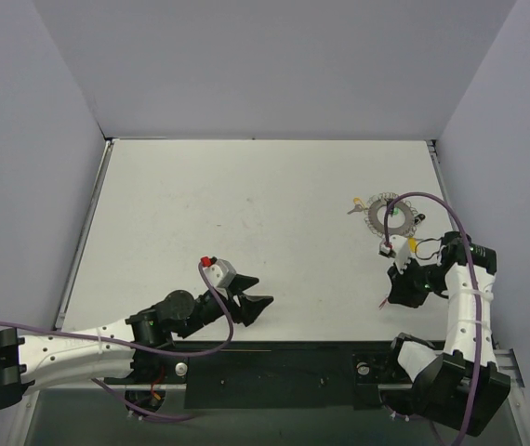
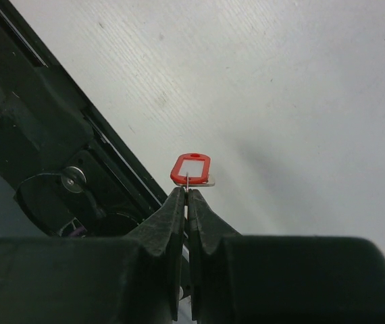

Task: Put the keys on the keyring

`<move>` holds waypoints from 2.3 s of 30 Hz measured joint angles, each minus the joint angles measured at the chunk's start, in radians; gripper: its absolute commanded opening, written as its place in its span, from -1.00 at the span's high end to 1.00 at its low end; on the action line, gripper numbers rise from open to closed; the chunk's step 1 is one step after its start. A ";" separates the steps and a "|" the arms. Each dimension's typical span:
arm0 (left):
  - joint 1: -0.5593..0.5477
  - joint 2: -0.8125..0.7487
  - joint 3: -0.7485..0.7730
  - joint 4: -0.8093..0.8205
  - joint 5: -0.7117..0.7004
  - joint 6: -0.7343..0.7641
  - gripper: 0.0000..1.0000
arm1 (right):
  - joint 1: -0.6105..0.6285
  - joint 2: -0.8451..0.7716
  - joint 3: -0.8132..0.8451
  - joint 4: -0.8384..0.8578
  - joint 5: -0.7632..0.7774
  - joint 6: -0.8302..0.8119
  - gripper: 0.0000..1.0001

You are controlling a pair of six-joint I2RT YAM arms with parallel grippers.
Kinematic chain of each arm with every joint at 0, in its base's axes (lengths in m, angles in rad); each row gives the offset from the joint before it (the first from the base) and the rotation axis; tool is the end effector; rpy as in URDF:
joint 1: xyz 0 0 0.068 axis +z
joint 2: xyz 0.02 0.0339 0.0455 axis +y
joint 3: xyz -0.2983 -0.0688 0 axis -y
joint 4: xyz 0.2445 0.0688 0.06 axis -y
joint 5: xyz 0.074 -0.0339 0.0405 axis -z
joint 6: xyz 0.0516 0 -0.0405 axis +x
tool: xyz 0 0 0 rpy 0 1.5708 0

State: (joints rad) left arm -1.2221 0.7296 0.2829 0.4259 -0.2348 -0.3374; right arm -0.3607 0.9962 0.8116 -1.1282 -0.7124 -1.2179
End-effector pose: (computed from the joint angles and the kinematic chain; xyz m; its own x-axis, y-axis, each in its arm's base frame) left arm 0.0688 -0.1540 0.2582 -0.2830 -0.1639 -0.9450 0.7852 0.5263 -0.3264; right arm 0.1411 -0.0172 0.2687 -0.4169 -0.6018 -0.6812 -0.8106 0.5853 -0.0210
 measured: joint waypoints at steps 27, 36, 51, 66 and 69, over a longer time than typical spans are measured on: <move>0.013 -0.077 -0.063 -0.022 -0.031 -0.047 -0.52 | 0.190 0.381 0.090 0.201 0.282 0.268 1.00; 0.015 -0.103 -0.064 -0.023 -0.034 -0.045 -0.53 | 0.314 0.623 0.235 0.303 0.360 0.389 1.00; 0.026 -0.140 -0.064 -0.046 -0.051 -0.047 -0.54 | 0.459 0.853 0.399 0.351 0.431 0.511 1.00; 0.026 -0.140 -0.064 -0.066 -0.050 -0.056 -0.53 | 0.467 0.866 0.402 0.370 0.465 0.556 0.98; 0.027 -0.145 -0.064 -0.072 -0.050 -0.061 -0.53 | 0.467 0.866 0.402 0.370 0.465 0.561 0.94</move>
State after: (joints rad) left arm -1.1954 0.5842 0.2192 0.3538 -0.2848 -0.3985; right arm 0.1066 1.8626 1.2140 -0.7586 -0.2474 -0.6567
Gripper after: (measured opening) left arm 0.765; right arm 0.012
